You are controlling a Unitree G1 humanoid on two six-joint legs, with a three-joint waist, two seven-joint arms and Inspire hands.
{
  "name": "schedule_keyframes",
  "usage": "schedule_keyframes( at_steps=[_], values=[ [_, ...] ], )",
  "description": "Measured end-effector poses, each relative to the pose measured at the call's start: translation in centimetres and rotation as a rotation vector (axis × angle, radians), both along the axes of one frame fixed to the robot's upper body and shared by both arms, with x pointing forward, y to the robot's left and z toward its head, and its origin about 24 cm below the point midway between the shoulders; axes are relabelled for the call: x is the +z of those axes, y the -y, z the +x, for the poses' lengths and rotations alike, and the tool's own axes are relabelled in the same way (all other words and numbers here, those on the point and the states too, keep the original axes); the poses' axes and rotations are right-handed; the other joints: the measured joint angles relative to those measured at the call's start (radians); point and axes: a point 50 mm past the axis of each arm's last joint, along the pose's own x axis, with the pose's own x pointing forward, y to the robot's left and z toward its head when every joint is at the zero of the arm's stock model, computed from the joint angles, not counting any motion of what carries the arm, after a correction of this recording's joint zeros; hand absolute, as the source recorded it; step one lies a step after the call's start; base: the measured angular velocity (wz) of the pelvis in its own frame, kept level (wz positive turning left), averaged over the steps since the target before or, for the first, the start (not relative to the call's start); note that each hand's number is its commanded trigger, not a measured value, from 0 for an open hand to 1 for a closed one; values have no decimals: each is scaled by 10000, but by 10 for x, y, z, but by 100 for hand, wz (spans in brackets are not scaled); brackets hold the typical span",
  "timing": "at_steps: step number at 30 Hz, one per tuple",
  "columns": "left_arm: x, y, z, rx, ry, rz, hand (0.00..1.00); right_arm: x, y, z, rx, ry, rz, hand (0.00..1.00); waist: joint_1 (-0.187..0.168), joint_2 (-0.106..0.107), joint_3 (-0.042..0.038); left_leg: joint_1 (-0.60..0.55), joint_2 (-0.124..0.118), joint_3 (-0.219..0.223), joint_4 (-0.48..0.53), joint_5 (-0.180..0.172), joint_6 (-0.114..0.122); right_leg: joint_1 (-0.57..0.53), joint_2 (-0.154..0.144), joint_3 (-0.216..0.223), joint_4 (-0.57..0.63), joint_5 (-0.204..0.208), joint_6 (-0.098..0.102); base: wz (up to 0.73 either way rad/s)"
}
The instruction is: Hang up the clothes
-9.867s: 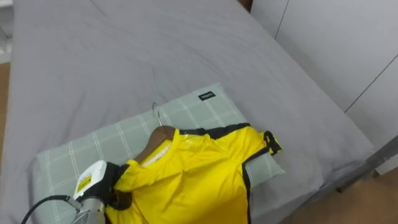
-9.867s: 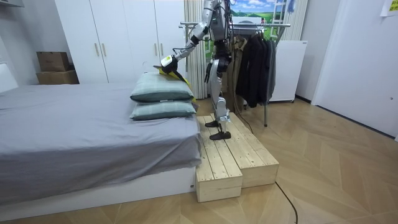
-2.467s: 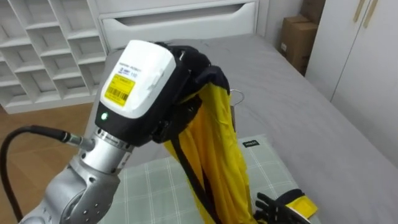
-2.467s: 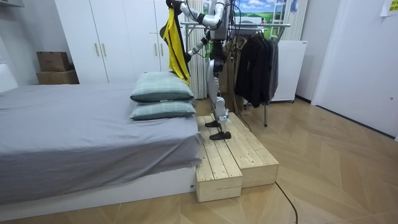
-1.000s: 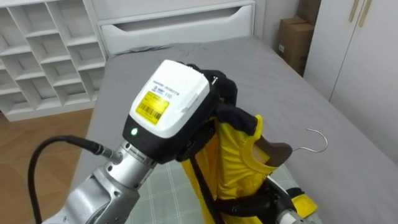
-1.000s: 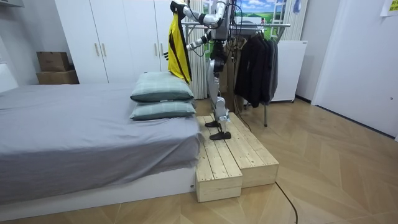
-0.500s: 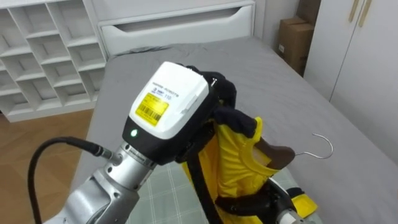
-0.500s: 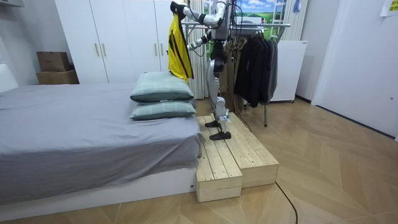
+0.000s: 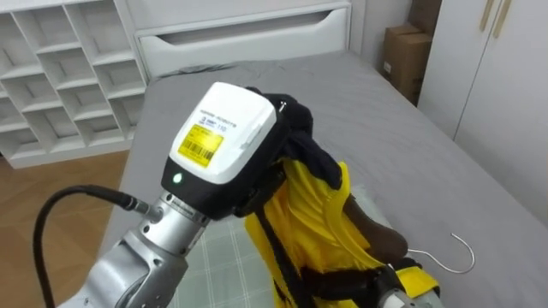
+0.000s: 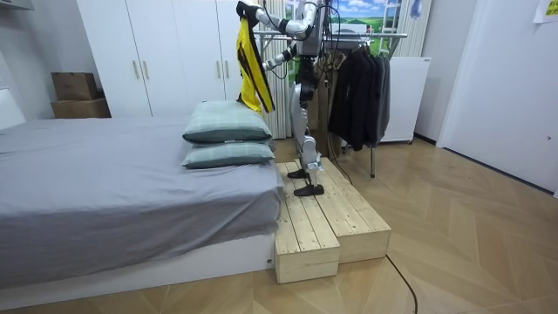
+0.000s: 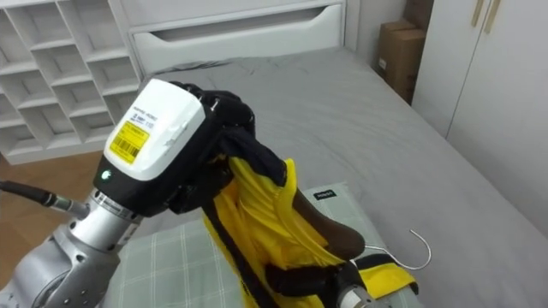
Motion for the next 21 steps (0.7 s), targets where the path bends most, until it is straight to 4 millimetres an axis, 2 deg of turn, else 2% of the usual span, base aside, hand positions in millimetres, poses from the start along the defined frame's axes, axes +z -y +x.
schedule_keyframes(
  at_steps=[12,17,18,19,21],
  values=[
    [0,-1,1,137,-45,-31,100,0,2,0,23,5,-89,100,7,-9,-6,0,-1,2,24,0,0,-12,-5,-1,1,0,0,0],
    [0,-1,1,139,-45,-30,100,0,3,0,40,0,-104,100,7,-29,-38,6,0,1,33,0,0,-6,-5,-2,9,1,-1,0],
    [0,-1,1,139,-46,-30,73,0,3,0,43,0,-110,100,4,-31,-42,7,0,-2,36,0,0,-2,-7,-1,11,1,-1,0],
    [0,-1,1,144,-49,-30,4,0,3,0,49,-1,-116,100,4,-35,-50,9,-1,-10,38,1,1,6,-8,0,19,1,-1,0],
    [0,-1,1,160,-53,-26,0,0,3,0,57,1,-131,100,-4,-43,-56,20,0,-22,41,1,1,5,-6,13,33,2,-3,0]
  ],
)
